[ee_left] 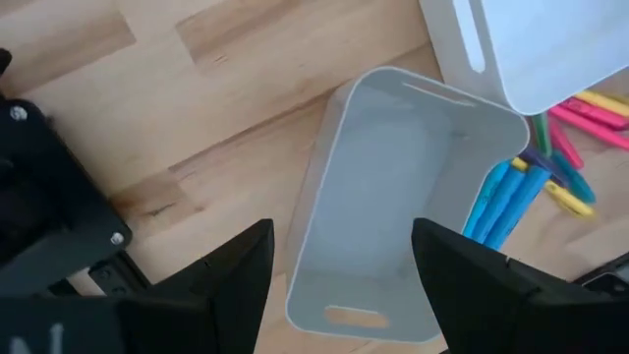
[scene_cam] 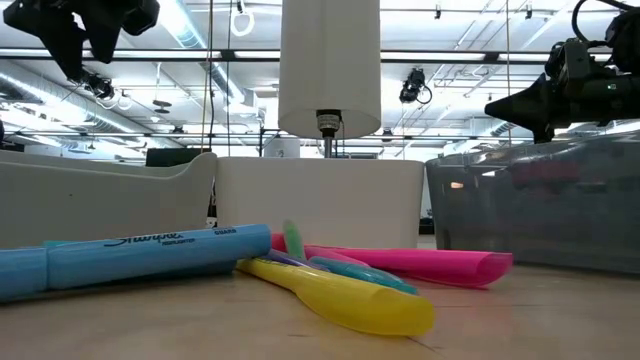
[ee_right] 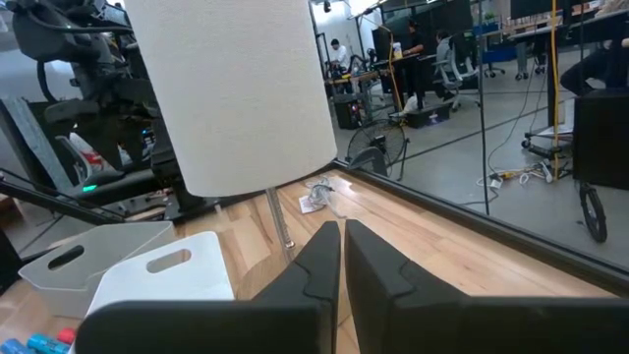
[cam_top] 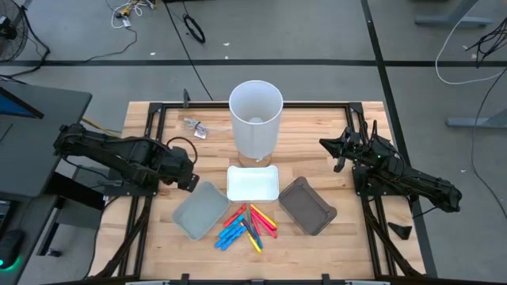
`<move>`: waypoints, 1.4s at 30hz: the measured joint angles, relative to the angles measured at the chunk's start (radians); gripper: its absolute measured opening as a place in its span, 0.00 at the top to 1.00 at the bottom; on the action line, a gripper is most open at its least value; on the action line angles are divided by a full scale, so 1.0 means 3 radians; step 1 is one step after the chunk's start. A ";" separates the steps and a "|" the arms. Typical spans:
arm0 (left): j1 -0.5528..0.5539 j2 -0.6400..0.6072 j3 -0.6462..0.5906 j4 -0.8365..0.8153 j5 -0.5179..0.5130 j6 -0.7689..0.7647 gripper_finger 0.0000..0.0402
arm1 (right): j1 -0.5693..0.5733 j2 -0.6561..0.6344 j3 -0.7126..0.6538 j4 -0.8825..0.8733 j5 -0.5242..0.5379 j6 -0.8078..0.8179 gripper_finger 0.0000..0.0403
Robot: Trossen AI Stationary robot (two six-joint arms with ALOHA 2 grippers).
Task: Pick & Place Markers
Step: Put the bottom blue highlighter pen in the gray bin
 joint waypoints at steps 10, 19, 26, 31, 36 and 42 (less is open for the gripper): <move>-0.0167 0.0219 0.0000 0.0097 0.0220 -0.0114 0.38 | -0.0001 0.0000 0.0000 -0.0001 0.0000 0.0001 0.94; -0.0251 0.0505 0.0000 0.0525 0.0235 -0.0226 0.38 | 0.0000 0.0000 -0.0001 0.0000 0.0000 0.0001 0.94; -0.0329 0.0691 0.0000 0.0850 0.0292 -0.0261 0.38 | 0.0001 0.0000 -0.0001 0.0000 0.0000 0.0001 0.94; -0.0418 0.0818 0.0000 0.1040 0.0344 -0.0361 0.38 | 0.0000 0.0000 -0.0001 -0.0001 0.0000 0.0001 0.94; -0.0480 0.0940 0.0001 0.1320 0.0355 -0.0405 0.38 | 0.0000 0.0000 -0.0001 -0.0001 -0.0001 0.0000 0.94; -0.0510 0.1088 0.0001 0.1584 0.0417 -0.0445 0.38 | 0.0001 0.0000 -0.0001 0.0000 0.0000 0.0001 0.94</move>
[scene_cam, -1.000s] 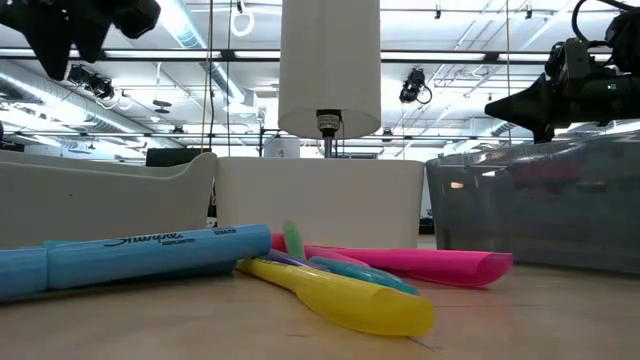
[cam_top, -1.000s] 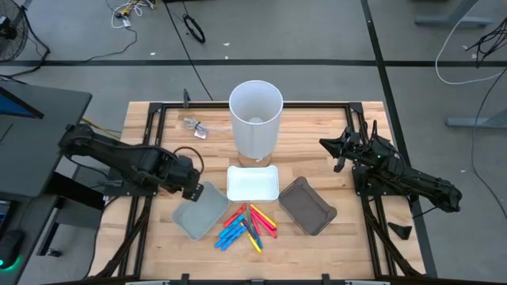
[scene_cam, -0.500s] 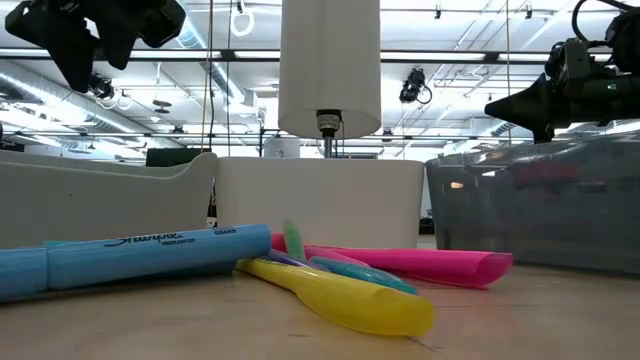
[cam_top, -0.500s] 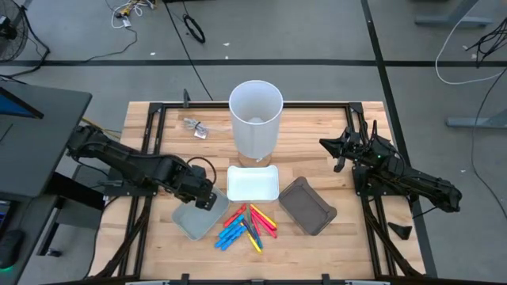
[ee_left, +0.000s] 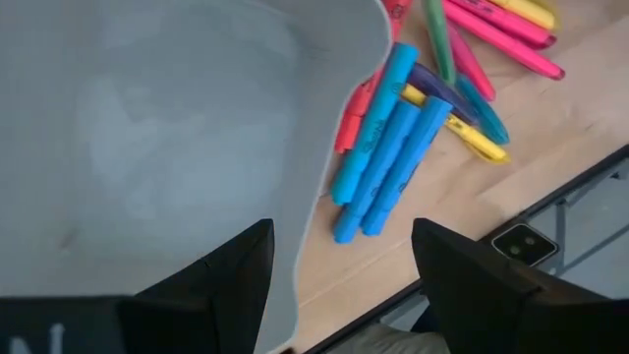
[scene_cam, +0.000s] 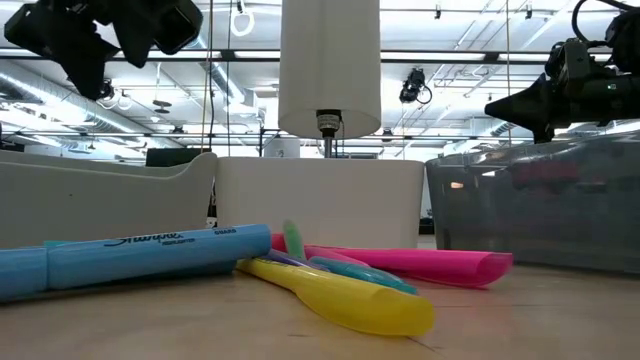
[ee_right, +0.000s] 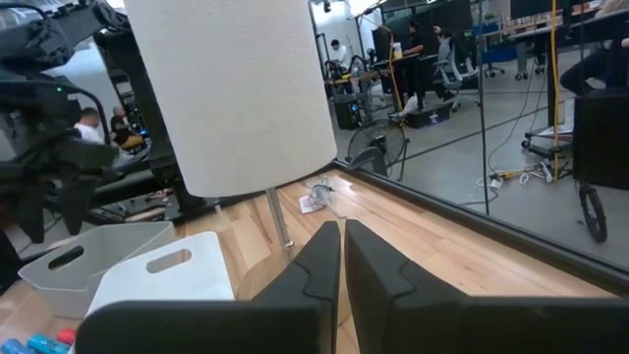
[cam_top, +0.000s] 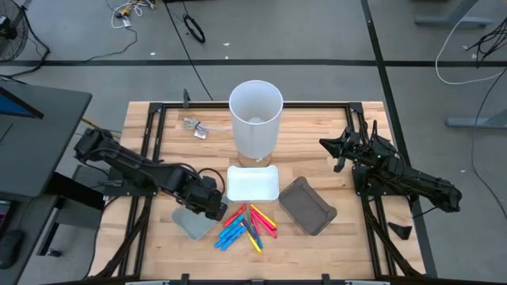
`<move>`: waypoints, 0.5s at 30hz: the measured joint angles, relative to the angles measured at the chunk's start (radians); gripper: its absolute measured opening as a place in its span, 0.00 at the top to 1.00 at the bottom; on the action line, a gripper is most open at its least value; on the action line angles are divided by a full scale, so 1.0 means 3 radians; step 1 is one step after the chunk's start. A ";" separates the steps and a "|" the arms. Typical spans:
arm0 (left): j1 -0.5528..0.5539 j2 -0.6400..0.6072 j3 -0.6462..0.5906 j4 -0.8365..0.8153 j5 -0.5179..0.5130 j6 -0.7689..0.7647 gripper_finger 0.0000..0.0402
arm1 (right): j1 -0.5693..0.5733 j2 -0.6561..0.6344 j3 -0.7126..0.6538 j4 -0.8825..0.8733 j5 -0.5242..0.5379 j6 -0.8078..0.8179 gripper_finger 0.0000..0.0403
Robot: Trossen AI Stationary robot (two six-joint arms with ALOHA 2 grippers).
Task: Pick & Place Markers
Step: Put the bottom blue highlighter pen in the gray bin
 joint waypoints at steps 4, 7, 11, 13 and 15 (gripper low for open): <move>-0.0017 0.0109 0.0090 0.0047 0.0015 0.0005 0.38 | 0.0000 0.0000 0.0001 0.0000 -0.0001 0.0000 0.94; -0.0018 0.0236 0.0320 -0.0111 -0.0037 0.0111 0.38 | 0.0000 0.0000 0.0000 0.0000 0.0000 0.0001 0.94; -0.0034 0.0432 0.0724 -0.0440 -0.0220 0.0178 0.38 | 0.0000 0.0000 0.0000 0.0000 0.0000 0.0001 0.94; -0.0044 0.0543 0.0932 -0.0606 -0.0302 0.0181 0.38 | 0.0000 0.0000 0.0001 0.0001 0.0001 0.0001 0.94; -0.0057 0.0649 0.1129 -0.0746 -0.0362 0.0198 0.38 | 0.0000 0.0000 -0.0001 0.0000 0.0000 0.0001 0.94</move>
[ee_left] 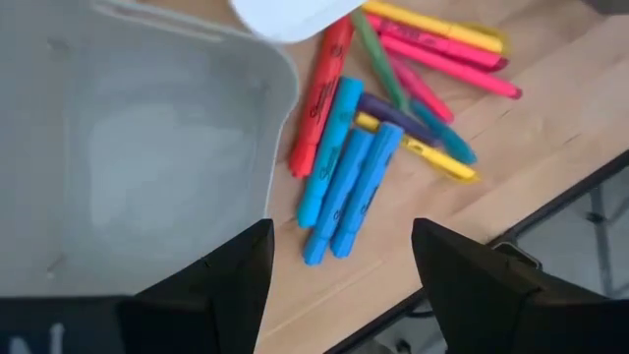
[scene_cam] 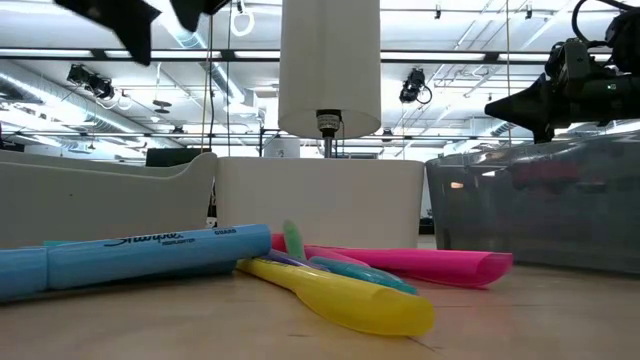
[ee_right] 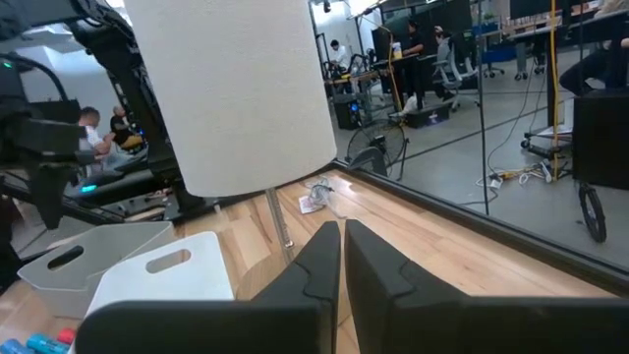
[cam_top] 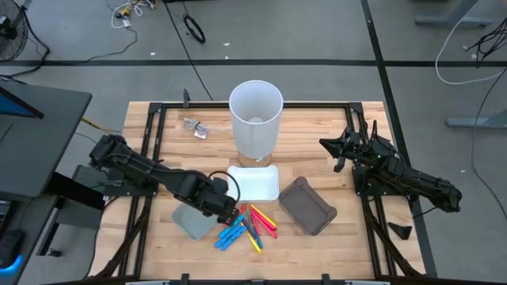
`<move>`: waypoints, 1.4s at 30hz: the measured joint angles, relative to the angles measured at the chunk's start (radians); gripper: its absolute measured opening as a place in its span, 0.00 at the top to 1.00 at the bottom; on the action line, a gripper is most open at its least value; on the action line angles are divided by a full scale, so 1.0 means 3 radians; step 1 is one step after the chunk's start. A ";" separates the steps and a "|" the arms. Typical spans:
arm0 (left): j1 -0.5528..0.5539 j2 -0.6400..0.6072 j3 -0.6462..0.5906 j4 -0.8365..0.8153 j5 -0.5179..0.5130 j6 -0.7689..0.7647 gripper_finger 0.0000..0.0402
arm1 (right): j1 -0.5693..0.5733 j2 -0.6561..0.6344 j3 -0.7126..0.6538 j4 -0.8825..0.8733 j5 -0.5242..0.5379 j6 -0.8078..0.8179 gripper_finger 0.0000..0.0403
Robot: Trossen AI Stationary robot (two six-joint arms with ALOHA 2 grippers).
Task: Pick & Place Markers
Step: Put the bottom blue highlighter pen in the gray bin
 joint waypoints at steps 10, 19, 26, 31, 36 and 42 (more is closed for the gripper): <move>-0.0035 0.0450 0.0745 -0.0370 -0.0083 0.0073 0.38 | 0.0000 0.0000 0.0001 0.0001 -0.0001 0.0000 0.94; -0.0094 0.0609 0.0919 -0.0357 -0.0092 0.0069 0.38 | 0.0000 0.0000 0.0001 0.0001 -0.0001 0.0000 0.94; -0.0098 0.0609 0.0919 -0.0365 -0.0092 0.0004 0.38 | 0.0000 0.0000 0.0001 0.0001 -0.0001 -0.0001 0.94; -0.0097 0.0661 0.0920 -0.0364 -0.0061 0.0003 0.38 | 0.0000 0.0000 0.0000 0.0000 0.0000 0.0000 0.94; -0.0112 0.0818 0.0918 -0.0345 -0.0002 0.0008 0.38 | -0.0001 0.0000 0.0000 0.0001 -0.0002 -0.0001 0.94; -0.0145 0.0991 0.0915 -0.0260 0.0035 0.0015 0.38 | 0.0000 0.0000 0.0000 0.0000 0.0000 -0.0001 0.94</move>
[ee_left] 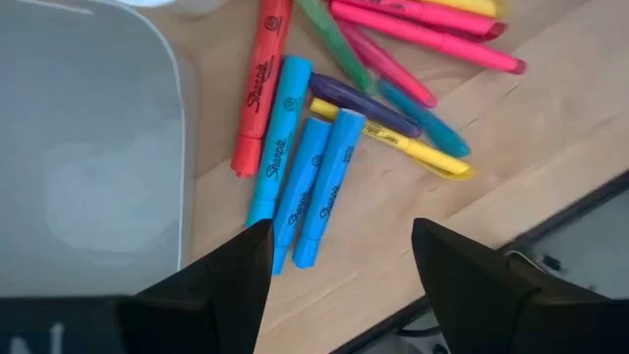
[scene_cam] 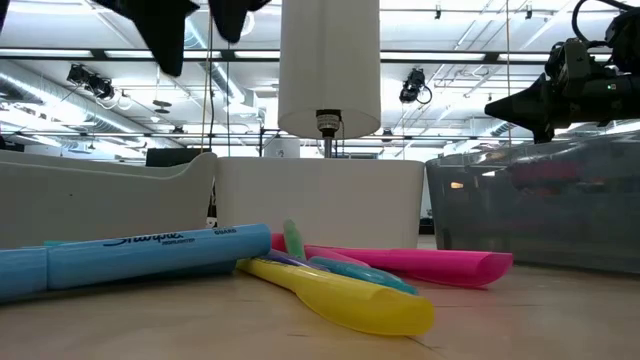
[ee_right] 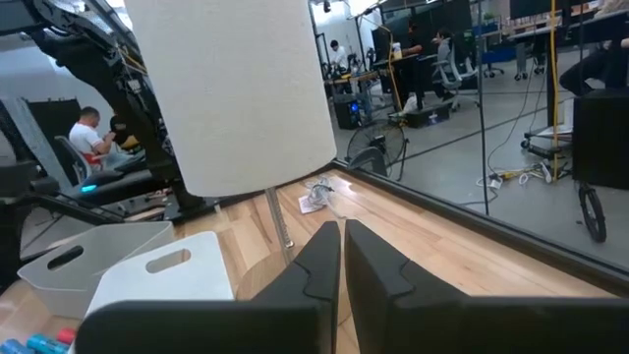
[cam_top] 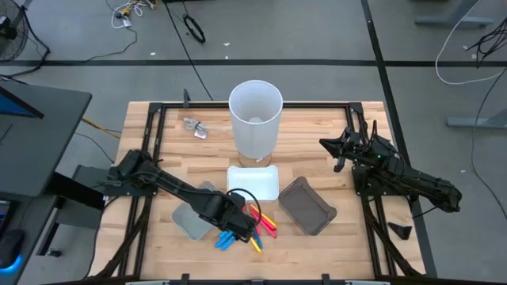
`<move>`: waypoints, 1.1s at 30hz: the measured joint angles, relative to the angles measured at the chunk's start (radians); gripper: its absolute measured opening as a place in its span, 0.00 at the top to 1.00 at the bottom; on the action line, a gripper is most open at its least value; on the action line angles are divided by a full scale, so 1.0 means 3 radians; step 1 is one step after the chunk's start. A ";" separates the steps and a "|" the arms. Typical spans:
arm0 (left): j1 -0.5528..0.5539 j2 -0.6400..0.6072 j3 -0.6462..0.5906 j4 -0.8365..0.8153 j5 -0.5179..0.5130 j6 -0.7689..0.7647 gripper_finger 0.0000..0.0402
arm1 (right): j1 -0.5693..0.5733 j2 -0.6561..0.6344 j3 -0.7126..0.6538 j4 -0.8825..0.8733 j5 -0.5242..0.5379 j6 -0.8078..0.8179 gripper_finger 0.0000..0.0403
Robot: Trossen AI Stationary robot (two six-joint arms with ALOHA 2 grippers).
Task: Pick & Place Markers
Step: Put the bottom blue highlighter pen in the gray bin
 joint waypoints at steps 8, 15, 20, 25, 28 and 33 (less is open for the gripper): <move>-0.0039 0.0186 0.0000 0.0167 0.0060 0.0117 0.38 | -0.0001 0.0000 0.0000 0.0002 0.0000 0.0000 0.94; -0.0057 0.0373 -0.0001 0.0442 0.0024 0.0343 0.38 | 0.0000 0.0000 0.0001 0.0002 -0.0001 0.0000 0.94; -0.0058 0.0453 -0.0003 0.0463 0.0035 0.0363 0.38 | -0.0001 0.0000 0.0000 0.0002 0.0000 0.0001 0.94; -0.0072 0.0538 -0.0002 0.0502 0.0025 0.0406 0.38 | -0.0001 0.0000 0.0000 0.0004 0.0001 0.0001 0.94; -0.0075 0.0574 -0.0001 0.0496 0.0023 0.0425 0.38 | 0.0000 0.0000 0.0000 0.0003 0.0001 0.0001 0.94; -0.0080 0.0641 0.0003 0.0558 0.0026 0.0469 0.38 | 0.0000 0.0000 0.0000 0.0004 0.0001 0.0000 0.94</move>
